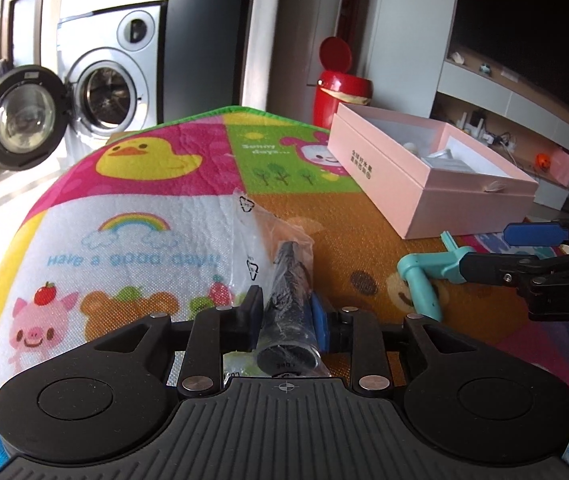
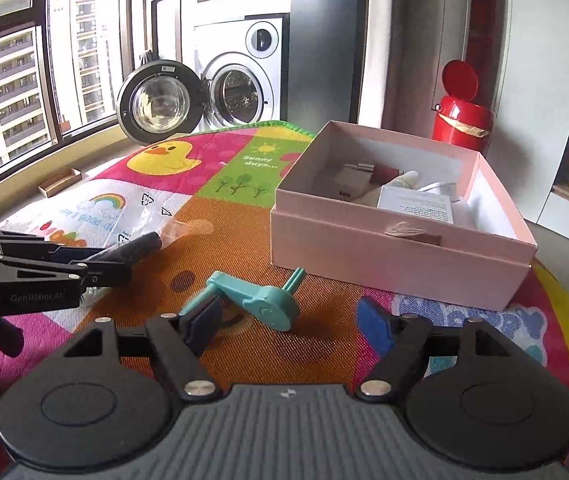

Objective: Organize rigid objects
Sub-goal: 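Grasp the clear bag with black tube using the left tool while the right tool grasps the teal clip, then carry the bag and teal clip into the pink box and open both tools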

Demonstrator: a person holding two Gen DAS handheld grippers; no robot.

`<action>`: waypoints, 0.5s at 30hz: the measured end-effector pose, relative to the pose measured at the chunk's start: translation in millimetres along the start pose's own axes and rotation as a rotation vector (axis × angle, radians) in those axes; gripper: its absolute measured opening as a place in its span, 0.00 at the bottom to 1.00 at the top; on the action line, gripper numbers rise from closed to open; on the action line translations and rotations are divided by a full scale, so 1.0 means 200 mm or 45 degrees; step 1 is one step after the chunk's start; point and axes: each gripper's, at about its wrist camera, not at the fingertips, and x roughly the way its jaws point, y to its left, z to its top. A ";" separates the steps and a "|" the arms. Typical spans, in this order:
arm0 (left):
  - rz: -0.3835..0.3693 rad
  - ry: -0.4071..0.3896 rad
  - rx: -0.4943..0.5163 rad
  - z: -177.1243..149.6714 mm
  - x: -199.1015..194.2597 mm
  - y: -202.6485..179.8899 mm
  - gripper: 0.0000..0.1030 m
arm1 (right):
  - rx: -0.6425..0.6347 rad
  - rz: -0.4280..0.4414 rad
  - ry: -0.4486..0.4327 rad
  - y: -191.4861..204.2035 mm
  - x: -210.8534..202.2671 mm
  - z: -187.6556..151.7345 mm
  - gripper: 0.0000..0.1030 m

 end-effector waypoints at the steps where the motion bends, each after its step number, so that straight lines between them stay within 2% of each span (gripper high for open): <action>1: -0.006 -0.002 -0.014 0.00 0.00 0.01 0.29 | -0.001 -0.017 -0.008 0.03 0.02 0.01 0.74; 5: -0.025 -0.013 -0.048 0.00 0.00 0.03 0.29 | -0.021 -0.025 0.016 0.12 0.14 0.04 0.74; 9: -0.011 -0.015 -0.027 -0.01 0.00 0.02 0.29 | -0.152 -0.029 0.025 0.20 0.17 0.01 0.74; 12: -0.008 -0.017 -0.023 -0.01 0.00 0.02 0.29 | -0.228 -0.094 0.007 0.20 0.13 -0.03 0.74; 15: -0.011 -0.017 -0.026 -0.01 0.00 0.02 0.29 | -0.223 -0.141 0.030 0.16 0.12 -0.06 0.75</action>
